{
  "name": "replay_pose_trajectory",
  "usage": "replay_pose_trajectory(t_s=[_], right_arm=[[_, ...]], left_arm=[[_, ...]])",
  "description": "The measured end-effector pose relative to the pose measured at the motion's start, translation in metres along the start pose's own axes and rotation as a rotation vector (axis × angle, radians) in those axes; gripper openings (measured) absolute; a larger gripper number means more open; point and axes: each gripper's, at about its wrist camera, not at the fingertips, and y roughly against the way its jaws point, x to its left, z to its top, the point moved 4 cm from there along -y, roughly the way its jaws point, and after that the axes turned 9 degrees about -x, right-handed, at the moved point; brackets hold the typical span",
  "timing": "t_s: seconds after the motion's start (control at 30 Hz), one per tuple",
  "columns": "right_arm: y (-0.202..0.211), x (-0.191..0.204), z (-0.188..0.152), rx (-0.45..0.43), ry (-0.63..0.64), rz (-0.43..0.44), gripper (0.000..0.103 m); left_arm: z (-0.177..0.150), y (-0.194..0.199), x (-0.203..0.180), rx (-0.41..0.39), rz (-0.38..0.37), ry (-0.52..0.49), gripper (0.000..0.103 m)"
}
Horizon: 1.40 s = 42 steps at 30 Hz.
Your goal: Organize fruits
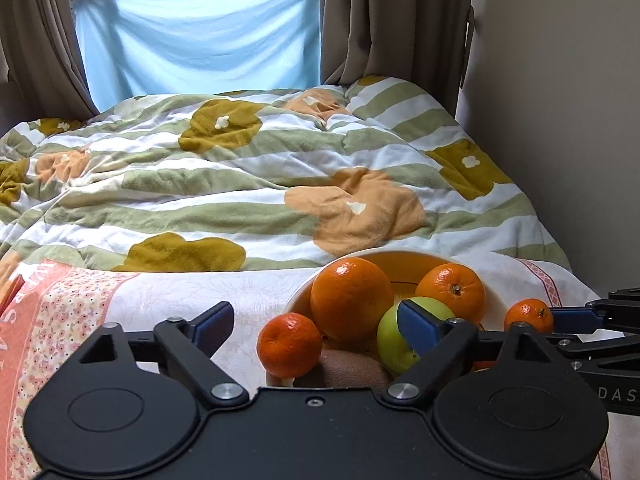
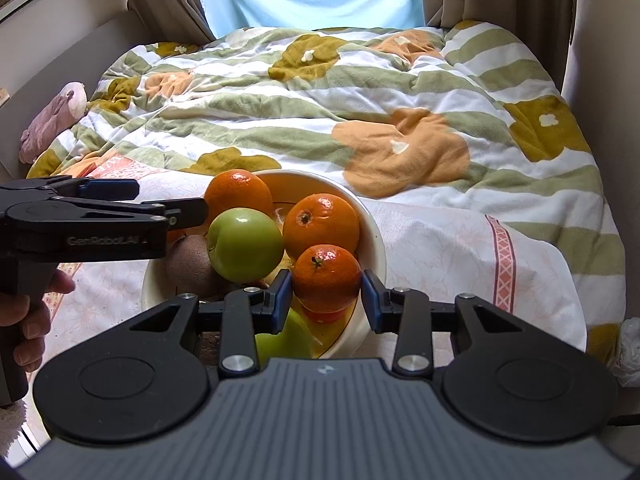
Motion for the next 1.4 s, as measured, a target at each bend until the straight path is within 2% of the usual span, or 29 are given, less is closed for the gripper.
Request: replay_pose_trajectory(t_s=[0.4,0.73,0.8,0.83,0.87,1.2,1.4], right_arm=[[0.006,0.002,0.003,-0.003,0.008,0.007,0.052],[-0.009,0.021,0.008,0.0,0.042,0.033,0.053],[-0.009,0.023,0.008,-0.014,0.048,0.028,0.068],[-0.009,0.024,0.008,-0.016,0.048,0.024,0.083],[-0.008,0.024,0.008,-0.023,0.044,0.013,0.103],[0.006,0.03,0.007,-0.057,0.055,-0.006,0.103],[0.031,0.043,0.008,-0.095,0.058,-0.016,0.103]], left_arm=[[-0.016,0.056,0.015,0.001,0.002,0.045,0.092],[-0.02,0.073,0.019,-0.008,0.016,0.073,0.092],[-0.021,0.075,0.019,-0.009,0.019,0.074,0.092],[-0.021,0.077,0.019,-0.012,0.02,0.072,0.092],[-0.02,0.078,0.019,-0.016,0.022,0.069,0.092],[-0.02,0.091,0.021,-0.032,0.038,0.073,0.092],[-0.019,0.12,0.024,-0.064,0.04,0.074,0.092]])
